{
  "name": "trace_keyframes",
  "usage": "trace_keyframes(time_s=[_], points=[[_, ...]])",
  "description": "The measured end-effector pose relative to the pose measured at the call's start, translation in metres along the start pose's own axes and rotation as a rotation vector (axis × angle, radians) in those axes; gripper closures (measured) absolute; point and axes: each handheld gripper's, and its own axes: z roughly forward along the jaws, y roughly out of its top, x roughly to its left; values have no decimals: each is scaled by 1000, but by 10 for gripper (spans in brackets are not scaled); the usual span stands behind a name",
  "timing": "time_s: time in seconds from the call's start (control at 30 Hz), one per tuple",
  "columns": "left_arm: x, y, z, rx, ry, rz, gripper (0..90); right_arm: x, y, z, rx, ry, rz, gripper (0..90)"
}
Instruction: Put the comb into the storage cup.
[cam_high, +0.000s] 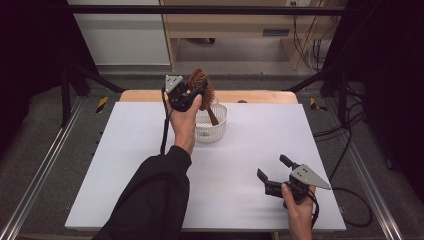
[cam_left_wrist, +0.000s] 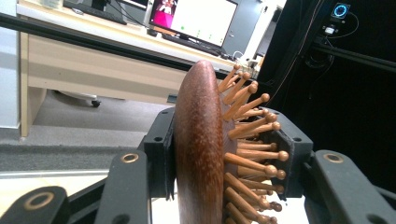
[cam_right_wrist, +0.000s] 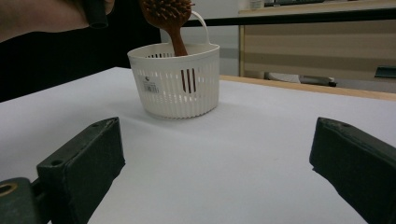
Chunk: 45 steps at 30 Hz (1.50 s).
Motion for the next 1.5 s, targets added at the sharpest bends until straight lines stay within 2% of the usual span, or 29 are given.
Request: trace_keyframes(time_s=[0.2,0.37,0.57,0.93,1.5], points=[[-1,-4,-1,7,-8,-2,502,1,0,1,5,3,-5,33],[-3,-7,1,-6,-14,-23,502,0,0,0,0,2,3,33],[-7,-14,3,-15,-3,-30,502,0,0,0,1,3,3,33],[-7,-20,6,-6,-12,-6,500,0,-1,1,3,4,1,33],[-7,-30,7,9,-9,-10,499,0,0,0,1,3,3,32]])
